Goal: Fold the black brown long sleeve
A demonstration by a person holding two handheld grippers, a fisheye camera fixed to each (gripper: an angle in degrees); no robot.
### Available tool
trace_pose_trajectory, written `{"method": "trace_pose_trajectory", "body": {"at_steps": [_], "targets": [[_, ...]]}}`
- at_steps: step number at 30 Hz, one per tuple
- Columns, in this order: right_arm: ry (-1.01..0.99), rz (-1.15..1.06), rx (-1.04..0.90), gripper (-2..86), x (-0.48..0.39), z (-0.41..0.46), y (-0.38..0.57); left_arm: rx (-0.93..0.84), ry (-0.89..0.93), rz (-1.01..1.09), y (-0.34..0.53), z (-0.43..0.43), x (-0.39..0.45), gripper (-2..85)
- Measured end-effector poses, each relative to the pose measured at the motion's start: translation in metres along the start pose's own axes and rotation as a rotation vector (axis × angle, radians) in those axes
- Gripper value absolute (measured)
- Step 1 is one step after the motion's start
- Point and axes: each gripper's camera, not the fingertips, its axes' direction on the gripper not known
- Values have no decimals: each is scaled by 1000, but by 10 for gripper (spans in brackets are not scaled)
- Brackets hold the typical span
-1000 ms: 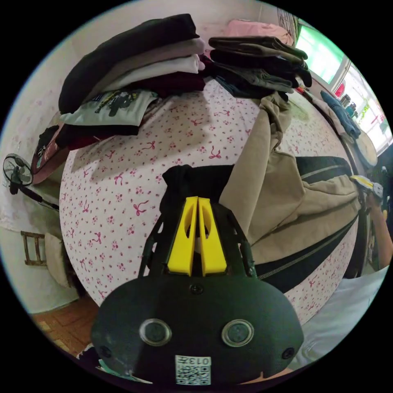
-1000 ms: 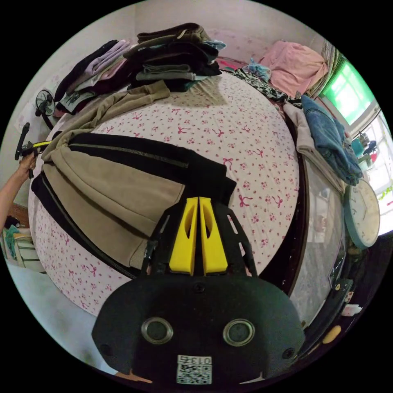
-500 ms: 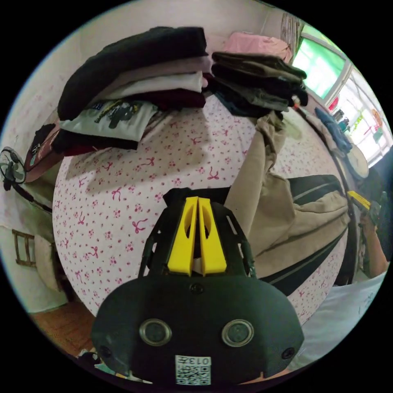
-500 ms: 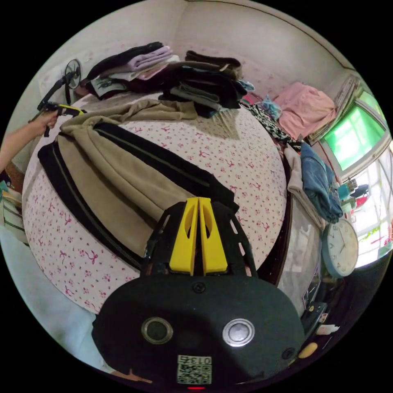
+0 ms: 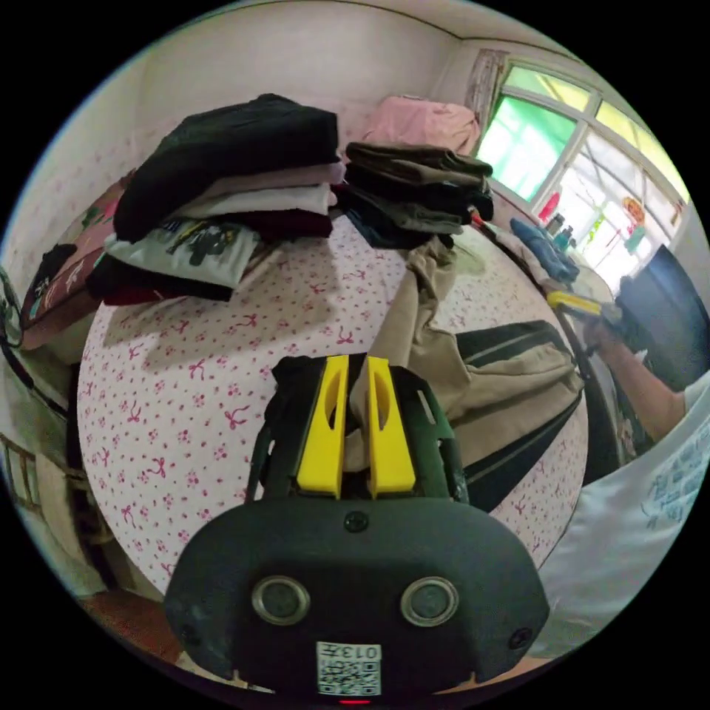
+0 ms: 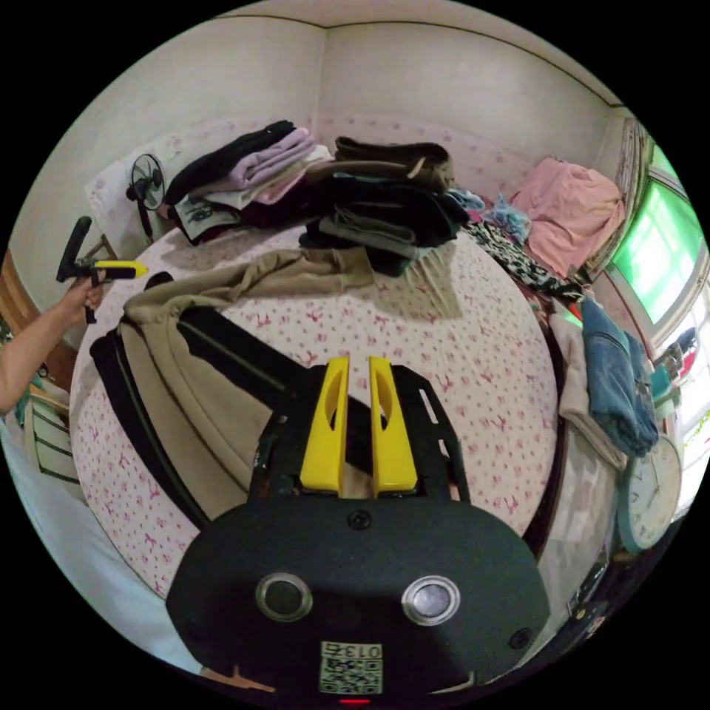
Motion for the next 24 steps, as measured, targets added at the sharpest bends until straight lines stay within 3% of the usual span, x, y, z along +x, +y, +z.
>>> {"method": "trace_pose_trajectory", "body": {"at_steps": [2, 3, 8, 11, 13, 15, 19, 24], "targets": [[-90, -15, 12, 68, -7, 31, -46, -115, -48, 50, -1, 21, 17, 9], [-101, -12, 15, 71, -9, 39, -57, -258, -93, 60, 1, 44, 22, 5], [-119, 21, -28, 90, -14, 106, -147, -246, -90, 32, 4, 44, 24, 6], [-44, 60, -60, 113, -7, 134, -176, -101, -97, -8, 7, 19, 28, 28], [-49, 81, -107, 118, -2, 152, -185, -144, -94, -13, 9, 25, 30, 58], [-41, 89, -190, 110, 0, 175, -187, -235, -97, 14, 14, 44, 34, 57], [-92, 66, -295, 38, -4, 191, -181, -188, -109, -21, 22, 41, 36, 56], [-160, -52, -23, 20, -11, 115, -167, -175, -98, -38, 28, 37, 35, 53]]}}
